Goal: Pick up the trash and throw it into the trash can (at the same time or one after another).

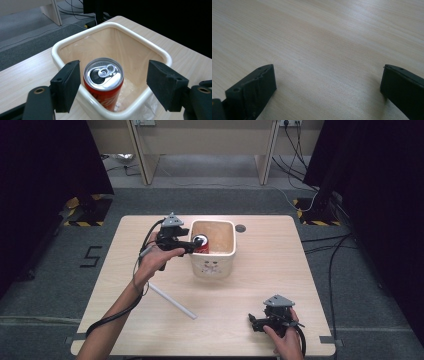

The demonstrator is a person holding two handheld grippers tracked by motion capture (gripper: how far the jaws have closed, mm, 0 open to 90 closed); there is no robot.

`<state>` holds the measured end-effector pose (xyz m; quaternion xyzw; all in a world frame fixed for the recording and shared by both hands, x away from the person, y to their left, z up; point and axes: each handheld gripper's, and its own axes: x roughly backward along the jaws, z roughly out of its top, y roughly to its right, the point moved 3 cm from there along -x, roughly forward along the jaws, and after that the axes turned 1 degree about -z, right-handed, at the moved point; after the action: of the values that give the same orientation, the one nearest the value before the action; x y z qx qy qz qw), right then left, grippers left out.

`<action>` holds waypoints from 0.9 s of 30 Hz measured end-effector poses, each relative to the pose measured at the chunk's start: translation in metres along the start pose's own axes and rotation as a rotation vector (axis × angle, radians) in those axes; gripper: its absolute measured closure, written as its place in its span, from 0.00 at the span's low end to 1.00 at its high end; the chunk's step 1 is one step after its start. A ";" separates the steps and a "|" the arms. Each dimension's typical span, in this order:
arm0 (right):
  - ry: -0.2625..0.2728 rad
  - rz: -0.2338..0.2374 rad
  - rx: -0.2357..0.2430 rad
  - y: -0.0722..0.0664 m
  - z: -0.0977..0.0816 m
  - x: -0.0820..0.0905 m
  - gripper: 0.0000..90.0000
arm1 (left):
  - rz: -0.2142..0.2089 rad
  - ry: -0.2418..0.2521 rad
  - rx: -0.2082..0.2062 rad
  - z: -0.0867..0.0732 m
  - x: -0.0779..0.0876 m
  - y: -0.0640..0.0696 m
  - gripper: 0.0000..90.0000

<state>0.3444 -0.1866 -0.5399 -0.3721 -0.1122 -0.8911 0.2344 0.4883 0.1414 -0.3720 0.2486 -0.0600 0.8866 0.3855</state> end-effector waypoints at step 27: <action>-0.003 -0.001 -0.001 0.000 0.000 0.000 0.01 | 0.030 0.000 0.087 -0.079 0.041 -0.010 0.30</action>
<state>0.3442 -0.1866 -0.5398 -0.3733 -0.1125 -0.8907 0.2337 0.4405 0.1990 -0.4220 0.2642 -0.0251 0.8941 0.3607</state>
